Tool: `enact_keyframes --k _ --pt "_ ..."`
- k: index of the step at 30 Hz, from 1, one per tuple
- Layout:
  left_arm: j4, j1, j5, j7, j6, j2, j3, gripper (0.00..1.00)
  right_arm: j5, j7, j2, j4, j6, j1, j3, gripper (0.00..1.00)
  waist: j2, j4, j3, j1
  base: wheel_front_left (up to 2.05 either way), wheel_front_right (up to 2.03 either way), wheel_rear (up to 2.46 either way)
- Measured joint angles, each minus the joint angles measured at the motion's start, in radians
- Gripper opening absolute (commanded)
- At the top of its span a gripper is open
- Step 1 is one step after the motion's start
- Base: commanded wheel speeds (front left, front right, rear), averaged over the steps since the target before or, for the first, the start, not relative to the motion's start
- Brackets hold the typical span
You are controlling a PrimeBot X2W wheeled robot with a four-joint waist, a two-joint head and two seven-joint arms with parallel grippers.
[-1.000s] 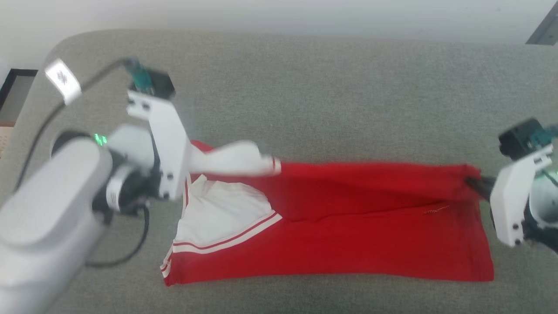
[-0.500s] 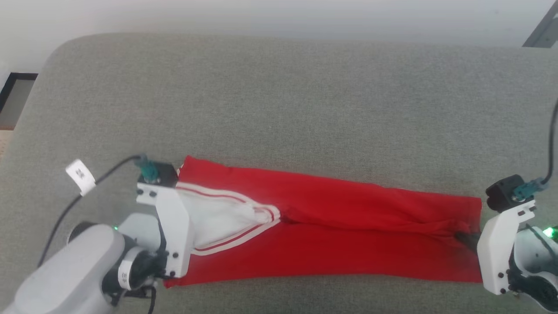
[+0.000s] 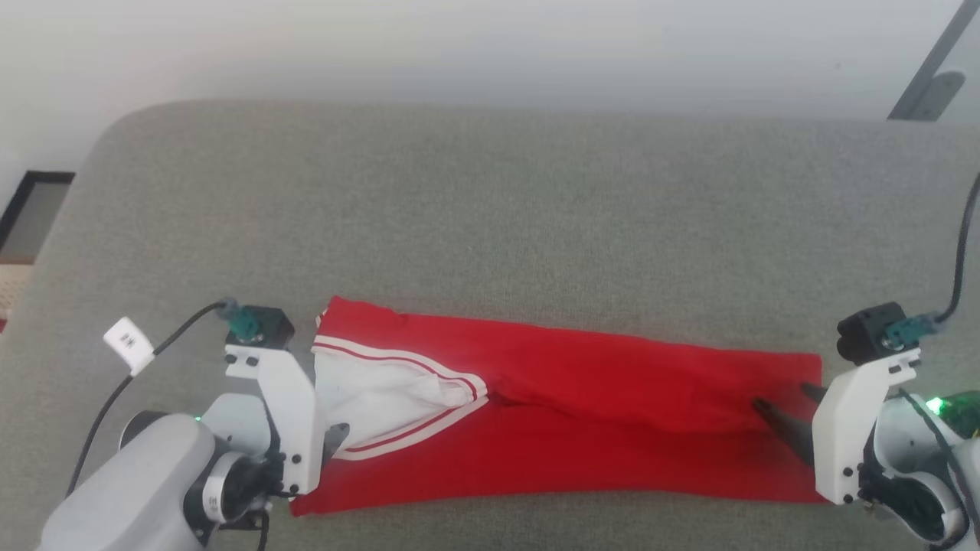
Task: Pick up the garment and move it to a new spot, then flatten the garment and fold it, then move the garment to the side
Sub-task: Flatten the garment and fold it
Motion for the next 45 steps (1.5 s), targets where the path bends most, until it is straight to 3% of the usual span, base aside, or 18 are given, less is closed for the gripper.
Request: enact_keyframes --k 6,11,20,25,32,40,41,42,43,45 --pt "-0.035 0.06 0.027 -0.154 -0.036 0.016 0.021 1.0 -0.028 -0.07 0.048 -0.008 0.0 0.039 -0.091 1.0 0.0 0.009 -0.053 0.0 0.0 0.0 0.0" --pt "-0.064 0.127 0.089 -0.358 -0.063 0.042 0.048 1.0 -0.065 -0.086 0.097 0.004 0.0 0.081 -0.175 1.0 0.0 0.02 -0.087 -0.0001 0.0 0.0 0.0" --pt "-0.073 0.26 0.16 -0.733 -0.016 0.053 0.149 1.0 -0.099 -0.064 0.135 0.056 0.0 0.126 -0.29 1.0 0.0 0.056 -0.114 0.0 0.0 0.0 0.0" --pt "-0.063 0.327 0.184 -0.884 -0.003 0.039 0.172 1.0 -0.096 -0.032 0.14 0.104 0.0 0.124 -0.322 1.0 0.0 0.074 -0.105 0.0 0.0 0.0 0.0" --pt "-0.061 0.367 0.213 -0.955 -0.008 -0.002 0.231 1.0 -0.09 -0.005 0.124 0.191 0.0 0.082 -0.321 1.0 0.0 0.096 -0.078 0.0 0.0 0.0 0.0" --pt "-0.088 0.411 0.324 -0.961 -0.037 -0.098 0.355 1.0 -0.051 0.021 0.102 0.306 0.0 0.006 -0.274 1.0 0.0 0.127 -0.034 0.0 0.0 0.0 0.0" --pt "-0.091 0.415 0.342 -0.961 -0.045 -0.109 0.37 1.0 -0.044 0.03 0.097 0.321 0.0 -0.003 -0.267 0.8 0.0 0.131 -0.029 0.0 0.0 0.0 0.0" --pt "-0.093 0.416 0.359 -0.961 -0.052 -0.12 0.382 1.0 -0.037 0.036 0.094 0.33 -0.001 -0.011 -0.26 0.34 0.0 0.134 -0.024 0.0 0.0 0.0 0.0" --pt "-0.095 0.419 0.369 -0.961 -0.06 -0.129 0.393 1.0 -0.033 0.043 0.091 0.345 -0.001 -0.02 -0.251 0.0 0.0 0.137 -0.019 0.0 0.0 0.0 0.0" --pt "-0.094 0.427 0.389 -0.961 -0.073 -0.151 0.416 1.0 -0.004 0.07 0.082 0.364 -0.001 -0.036 -0.235 0.0 0.0 0.144 -0.01 0.0 0.0 0.0 0.0"
